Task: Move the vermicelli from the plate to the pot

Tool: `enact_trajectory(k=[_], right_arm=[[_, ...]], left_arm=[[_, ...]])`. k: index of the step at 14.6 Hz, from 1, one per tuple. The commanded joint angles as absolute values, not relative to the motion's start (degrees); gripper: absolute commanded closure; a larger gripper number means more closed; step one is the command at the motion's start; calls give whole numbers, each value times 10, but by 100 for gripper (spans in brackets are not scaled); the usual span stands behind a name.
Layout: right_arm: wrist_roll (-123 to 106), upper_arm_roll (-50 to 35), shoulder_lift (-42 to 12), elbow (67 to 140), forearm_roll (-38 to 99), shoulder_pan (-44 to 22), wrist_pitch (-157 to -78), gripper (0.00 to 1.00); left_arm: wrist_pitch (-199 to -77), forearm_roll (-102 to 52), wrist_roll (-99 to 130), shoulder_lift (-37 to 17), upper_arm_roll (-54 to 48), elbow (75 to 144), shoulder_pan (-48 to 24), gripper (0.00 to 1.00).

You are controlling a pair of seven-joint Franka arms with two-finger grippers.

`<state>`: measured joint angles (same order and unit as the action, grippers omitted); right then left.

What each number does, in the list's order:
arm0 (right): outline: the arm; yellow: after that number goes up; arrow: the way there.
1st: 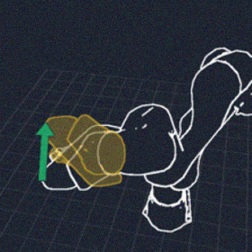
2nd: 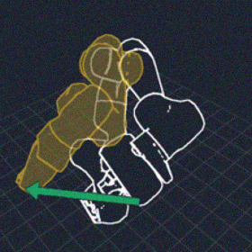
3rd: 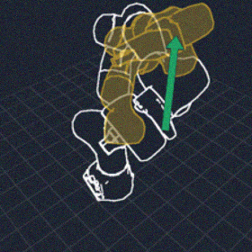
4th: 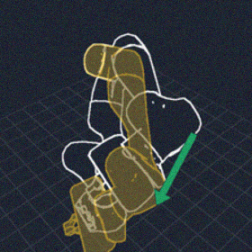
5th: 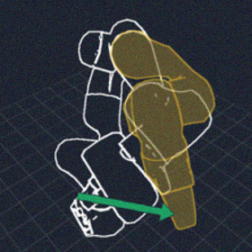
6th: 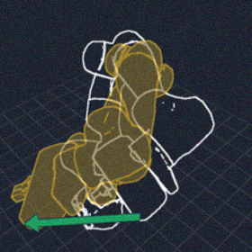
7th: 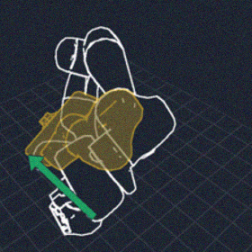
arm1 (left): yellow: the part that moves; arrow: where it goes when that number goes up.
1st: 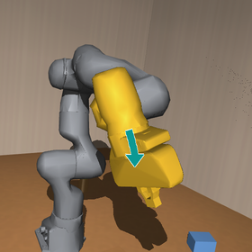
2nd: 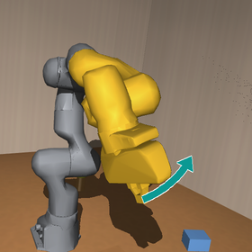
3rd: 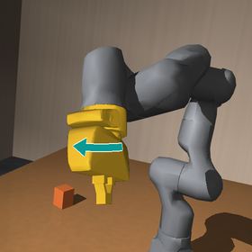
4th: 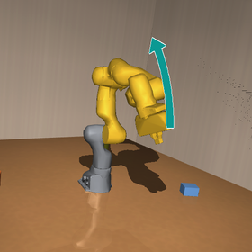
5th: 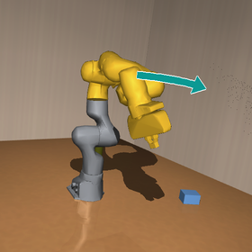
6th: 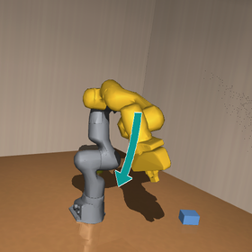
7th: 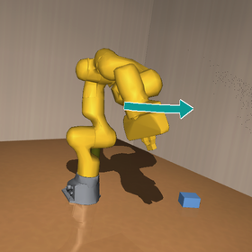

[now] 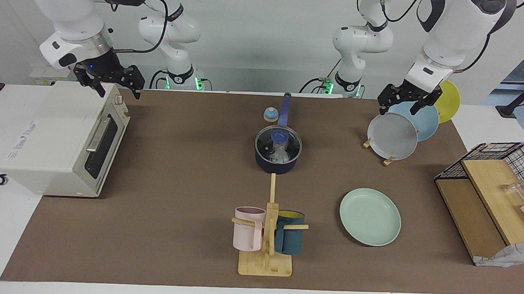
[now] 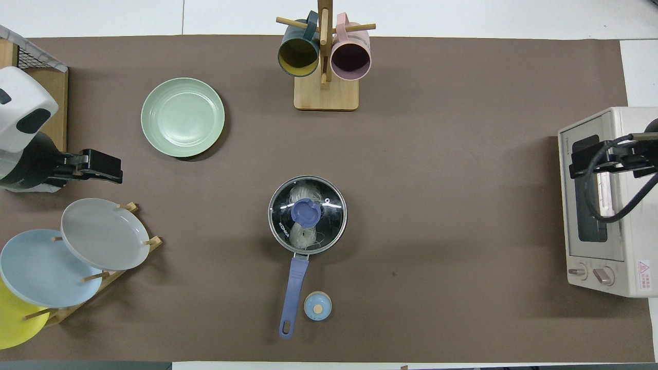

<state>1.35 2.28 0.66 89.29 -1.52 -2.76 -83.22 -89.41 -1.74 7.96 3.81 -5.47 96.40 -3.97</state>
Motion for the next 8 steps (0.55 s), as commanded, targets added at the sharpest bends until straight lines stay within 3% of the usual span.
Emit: enact_trajectory(k=[1, 8], right_arm=[[-4, 22, 11, 893, -4, -32, -833, 0], [-4, 23, 10, 892, 4, -26, -834, 0]], left_arm=[[-892, -6, 80, 49, -55, 971, -38, 0], [-892, -6, 81, 49, -55, 971, -38, 0]])
